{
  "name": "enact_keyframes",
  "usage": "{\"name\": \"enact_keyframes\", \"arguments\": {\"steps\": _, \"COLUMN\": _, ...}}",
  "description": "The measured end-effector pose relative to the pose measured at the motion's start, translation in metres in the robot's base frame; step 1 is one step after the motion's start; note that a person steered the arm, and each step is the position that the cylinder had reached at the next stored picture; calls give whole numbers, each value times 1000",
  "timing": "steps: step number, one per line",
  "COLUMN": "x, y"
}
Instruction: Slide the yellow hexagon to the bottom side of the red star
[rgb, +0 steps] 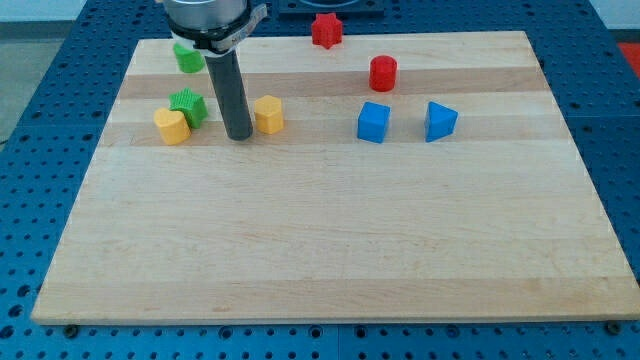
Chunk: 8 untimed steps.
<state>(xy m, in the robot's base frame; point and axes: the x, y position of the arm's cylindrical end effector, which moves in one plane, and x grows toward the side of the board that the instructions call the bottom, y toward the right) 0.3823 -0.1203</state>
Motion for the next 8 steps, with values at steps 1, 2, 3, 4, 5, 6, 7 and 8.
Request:
{"name": "enact_keyframes", "arguments": {"steps": 1, "x": -22, "y": 4}}
{"name": "enact_keyframes", "arguments": {"steps": 2, "x": -13, "y": 22}}
{"name": "enact_keyframes", "arguments": {"steps": 3, "x": 6, "y": 25}}
{"name": "enact_keyframes", "arguments": {"steps": 4, "x": 26, "y": 39}}
{"name": "enact_keyframes", "arguments": {"steps": 5, "x": -34, "y": 61}}
{"name": "enact_keyframes", "arguments": {"steps": 6, "x": -57, "y": 58}}
{"name": "enact_keyframes", "arguments": {"steps": 7, "x": -63, "y": 23}}
{"name": "enact_keyframes", "arguments": {"steps": 8, "x": -79, "y": 33}}
